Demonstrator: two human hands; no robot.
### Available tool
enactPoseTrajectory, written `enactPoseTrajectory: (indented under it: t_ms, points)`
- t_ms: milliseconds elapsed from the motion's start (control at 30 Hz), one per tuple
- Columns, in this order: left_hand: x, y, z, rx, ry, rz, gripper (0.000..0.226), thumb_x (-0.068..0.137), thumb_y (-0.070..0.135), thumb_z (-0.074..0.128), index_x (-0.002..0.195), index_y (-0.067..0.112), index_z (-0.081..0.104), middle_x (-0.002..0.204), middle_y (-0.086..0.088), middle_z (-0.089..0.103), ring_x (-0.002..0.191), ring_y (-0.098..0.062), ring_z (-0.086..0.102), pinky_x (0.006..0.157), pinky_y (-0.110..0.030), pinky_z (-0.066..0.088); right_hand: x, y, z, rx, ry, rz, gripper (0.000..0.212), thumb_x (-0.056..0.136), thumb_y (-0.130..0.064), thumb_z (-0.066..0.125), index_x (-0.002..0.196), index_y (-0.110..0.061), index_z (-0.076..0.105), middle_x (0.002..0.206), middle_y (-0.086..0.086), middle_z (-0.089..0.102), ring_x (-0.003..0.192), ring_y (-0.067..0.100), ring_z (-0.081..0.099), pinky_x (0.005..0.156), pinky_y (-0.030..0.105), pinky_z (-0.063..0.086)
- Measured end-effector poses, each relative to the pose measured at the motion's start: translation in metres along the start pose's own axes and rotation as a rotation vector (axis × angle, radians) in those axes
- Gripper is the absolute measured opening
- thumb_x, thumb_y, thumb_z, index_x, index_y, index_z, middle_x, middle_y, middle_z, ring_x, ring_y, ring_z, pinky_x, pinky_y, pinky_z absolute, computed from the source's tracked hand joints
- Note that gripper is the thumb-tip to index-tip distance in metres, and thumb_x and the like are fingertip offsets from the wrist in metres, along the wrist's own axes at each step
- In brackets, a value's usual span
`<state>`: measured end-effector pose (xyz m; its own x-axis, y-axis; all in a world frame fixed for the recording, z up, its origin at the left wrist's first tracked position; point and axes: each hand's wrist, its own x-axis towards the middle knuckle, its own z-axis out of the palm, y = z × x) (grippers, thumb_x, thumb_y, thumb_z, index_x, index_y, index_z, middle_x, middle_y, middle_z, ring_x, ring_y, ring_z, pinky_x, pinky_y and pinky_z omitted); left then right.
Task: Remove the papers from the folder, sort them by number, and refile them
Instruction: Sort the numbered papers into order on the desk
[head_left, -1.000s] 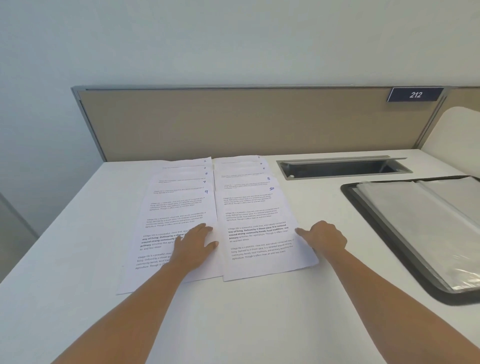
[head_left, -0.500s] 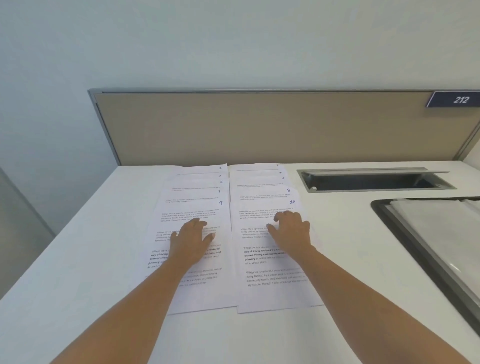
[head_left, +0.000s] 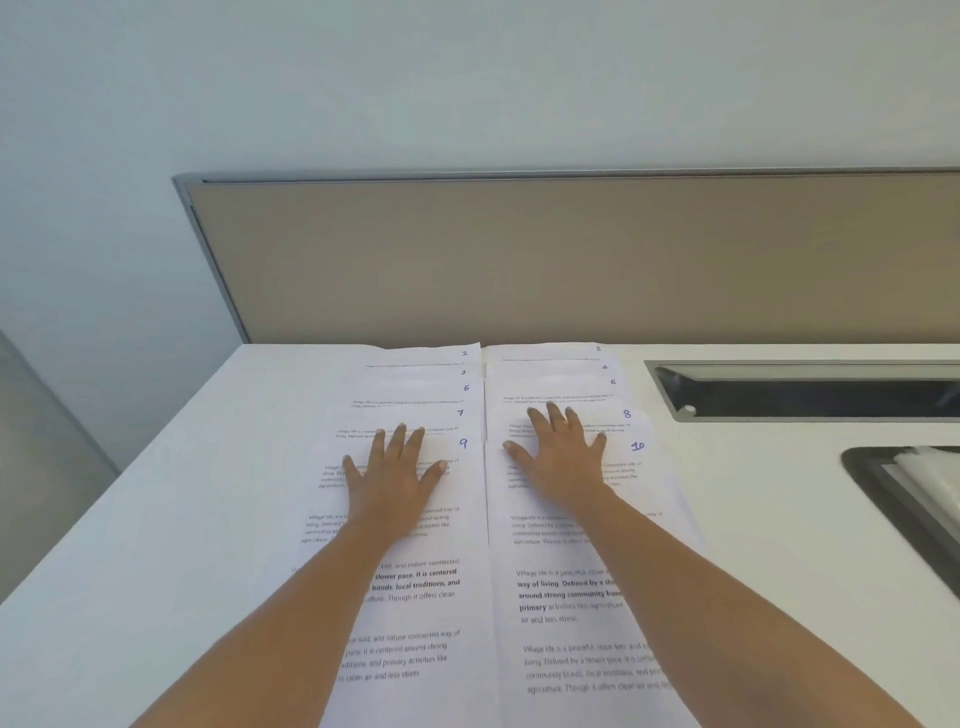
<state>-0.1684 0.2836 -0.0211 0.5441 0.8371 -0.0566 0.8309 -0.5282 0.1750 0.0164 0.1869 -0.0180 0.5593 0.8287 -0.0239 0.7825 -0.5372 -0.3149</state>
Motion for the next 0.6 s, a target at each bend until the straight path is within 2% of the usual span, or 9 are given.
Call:
enactPoseTrajectory:
  t_ms: [133,600]
  points:
    - [0.006,-0.001,0.009,0.047,-0.037,-0.001,0.062,0.096,0.058,0.016,0.150,0.031,0.005,0.159,0.009,0.000,0.146,-0.016,-0.002,0.114,-0.056,0.004,0.004,0.005,0.009,-0.028,-0.037,0.005,0.068,0.093,-0.063,0.023,0.150,-0.028,0.012,0.159,-0.003,0.002,0.146,0.020,-0.005,0.112,0.057,-0.004]
    - [-0.007,-0.003,0.012,0.040,0.020,0.006,0.061,0.096,0.058,0.019,0.150,0.032,0.010,0.158,0.010,0.005,0.146,-0.014,0.003,0.114,-0.054,0.007,-0.006,0.008,0.012,-0.008,-0.008,0.010,0.067,0.091,-0.065,0.026,0.149,-0.032,0.018,0.158,-0.006,0.007,0.146,0.017,-0.002,0.114,0.055,-0.004]
